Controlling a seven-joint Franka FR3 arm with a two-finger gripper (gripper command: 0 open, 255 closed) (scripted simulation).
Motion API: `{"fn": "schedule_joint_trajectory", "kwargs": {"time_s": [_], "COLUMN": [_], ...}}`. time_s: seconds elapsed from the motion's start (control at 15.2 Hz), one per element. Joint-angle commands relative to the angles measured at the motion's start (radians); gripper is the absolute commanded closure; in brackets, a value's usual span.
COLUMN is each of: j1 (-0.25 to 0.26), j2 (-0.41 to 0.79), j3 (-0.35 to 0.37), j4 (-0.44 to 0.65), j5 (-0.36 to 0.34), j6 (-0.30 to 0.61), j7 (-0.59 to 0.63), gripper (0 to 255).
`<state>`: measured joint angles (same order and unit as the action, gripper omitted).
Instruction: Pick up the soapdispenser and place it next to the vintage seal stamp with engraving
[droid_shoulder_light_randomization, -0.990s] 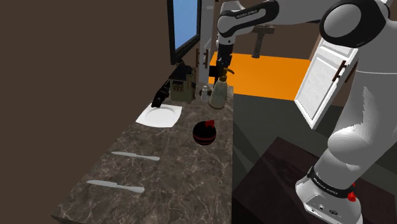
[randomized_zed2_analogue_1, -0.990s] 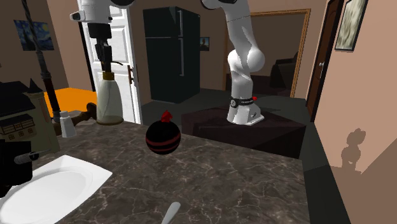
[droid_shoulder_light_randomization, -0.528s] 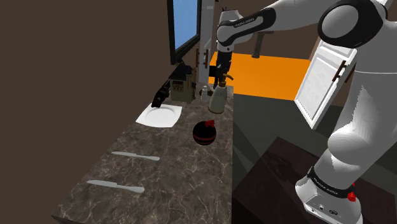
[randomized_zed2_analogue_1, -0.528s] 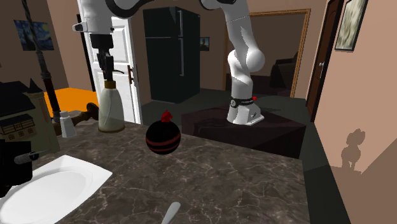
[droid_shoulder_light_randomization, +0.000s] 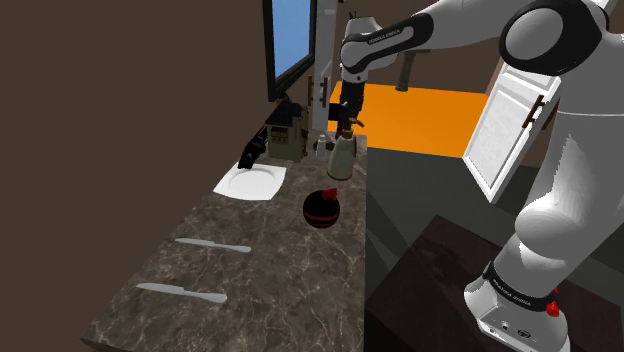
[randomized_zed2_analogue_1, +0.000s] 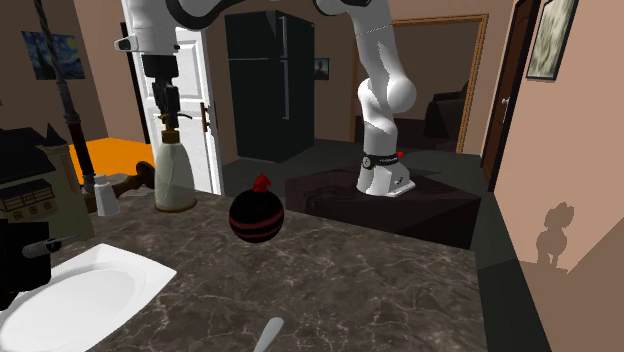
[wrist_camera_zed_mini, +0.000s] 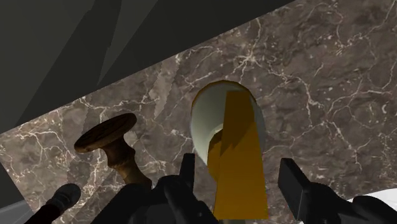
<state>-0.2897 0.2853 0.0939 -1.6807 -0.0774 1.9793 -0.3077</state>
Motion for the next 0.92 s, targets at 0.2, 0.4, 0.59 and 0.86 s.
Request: {"fn": "schedule_joint_trajectory", "kwargs": {"time_s": [0.2,0.4,0.59,0.86], "j1": [0.0,0.001,0.003,0.003], "j2": [0.0,-0.015,-0.024,-0.024], "j3": [0.0,0.002,0.003,0.003], "j4": [0.0,0.047,0.095,0.095], "j5": [0.0,0.003,0.005,0.005], "j6": [0.0,-0.062,-0.118,-0.118], "j7": [0.0,-0.002,-0.004,-0.004], "gripper": [0,0,0,0]}}
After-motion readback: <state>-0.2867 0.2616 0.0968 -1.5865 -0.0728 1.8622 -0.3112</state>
